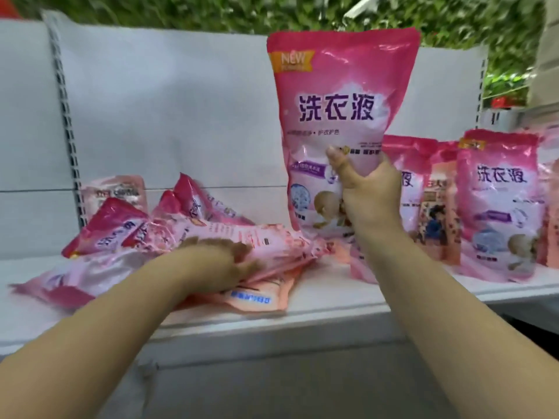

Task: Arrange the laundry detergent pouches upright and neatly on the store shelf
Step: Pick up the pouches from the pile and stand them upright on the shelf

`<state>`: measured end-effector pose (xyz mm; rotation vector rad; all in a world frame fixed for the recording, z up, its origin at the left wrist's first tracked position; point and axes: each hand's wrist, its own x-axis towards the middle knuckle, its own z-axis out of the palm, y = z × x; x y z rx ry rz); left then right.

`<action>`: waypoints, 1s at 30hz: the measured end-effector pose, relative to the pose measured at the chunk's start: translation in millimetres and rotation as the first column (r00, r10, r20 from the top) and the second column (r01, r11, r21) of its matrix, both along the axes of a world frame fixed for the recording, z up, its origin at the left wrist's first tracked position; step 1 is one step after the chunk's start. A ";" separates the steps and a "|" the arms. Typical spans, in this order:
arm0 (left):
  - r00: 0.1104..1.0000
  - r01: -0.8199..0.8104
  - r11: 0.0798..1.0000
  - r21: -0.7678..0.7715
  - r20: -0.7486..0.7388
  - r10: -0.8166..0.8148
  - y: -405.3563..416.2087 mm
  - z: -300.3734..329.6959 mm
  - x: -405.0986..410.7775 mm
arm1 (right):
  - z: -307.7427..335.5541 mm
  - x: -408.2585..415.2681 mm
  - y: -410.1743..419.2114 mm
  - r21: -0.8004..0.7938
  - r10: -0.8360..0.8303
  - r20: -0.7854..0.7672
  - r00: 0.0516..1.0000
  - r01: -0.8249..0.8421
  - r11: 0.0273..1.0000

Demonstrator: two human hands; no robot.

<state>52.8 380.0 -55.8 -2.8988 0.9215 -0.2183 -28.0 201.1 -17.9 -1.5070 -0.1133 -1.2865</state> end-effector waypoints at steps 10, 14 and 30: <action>0.970 -0.002 0.995 0.102 -0.243 0.027 -2.2 64.8 5.1 | 32.4 130.8 4.6 -0.120 -0.093 -0.100 0.991 0.080 0.989; 0.964 0.065 0.991 0.115 -0.262 -0.033 -25.2 74.8 38.6 | 20.6 163.2 -1.0 -0.085 -0.101 -0.217 0.971 0.085 0.993; 0.938 -0.085 0.792 -0.605 -0.316 -0.141 -46.9 36.5 135.9 | -22.5 196.3 -25.7 0.344 0.227 -0.355 0.907 -0.098 0.934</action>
